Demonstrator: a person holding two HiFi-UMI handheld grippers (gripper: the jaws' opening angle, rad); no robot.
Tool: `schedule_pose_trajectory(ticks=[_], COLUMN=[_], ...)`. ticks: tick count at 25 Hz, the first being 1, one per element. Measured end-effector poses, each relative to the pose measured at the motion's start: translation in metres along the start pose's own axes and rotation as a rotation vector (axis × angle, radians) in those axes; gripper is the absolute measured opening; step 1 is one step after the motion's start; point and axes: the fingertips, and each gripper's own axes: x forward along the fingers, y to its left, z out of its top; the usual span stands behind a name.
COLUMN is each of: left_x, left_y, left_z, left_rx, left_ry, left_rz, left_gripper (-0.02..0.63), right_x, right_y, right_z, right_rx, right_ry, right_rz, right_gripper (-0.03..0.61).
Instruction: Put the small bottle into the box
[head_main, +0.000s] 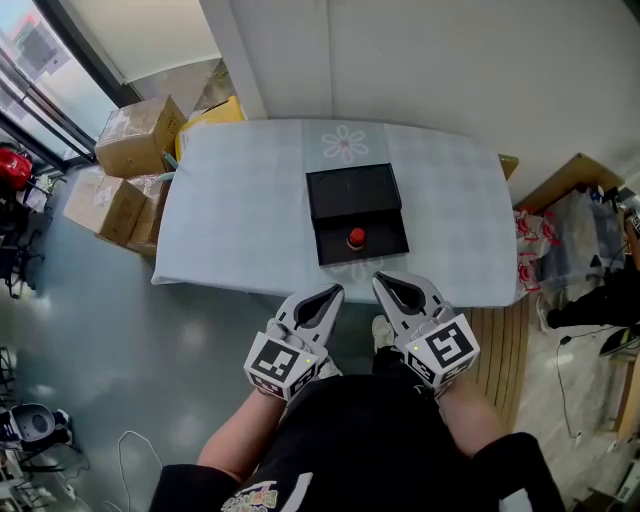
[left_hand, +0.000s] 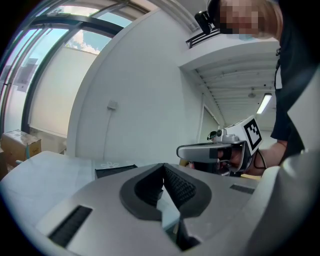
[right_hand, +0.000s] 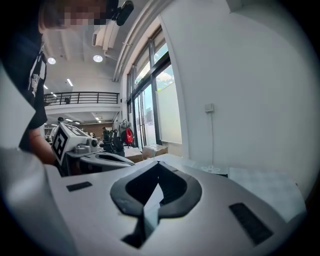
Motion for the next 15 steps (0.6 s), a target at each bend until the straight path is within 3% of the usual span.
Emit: schedule_pose_trajectory(ticks=[15], left_x=[-0.006], left_y=[0.000], left_z=[-0.007], left_rx=[0.014], left_ry=[0.021], left_rz=[-0.039], left_gripper=[0.008], right_x=[0.001], right_y=[0.016], right_z=[-0.015], right_rx=[0.020], right_ry=[0.016], right_rz=[-0.017], right_gripper=[0.009])
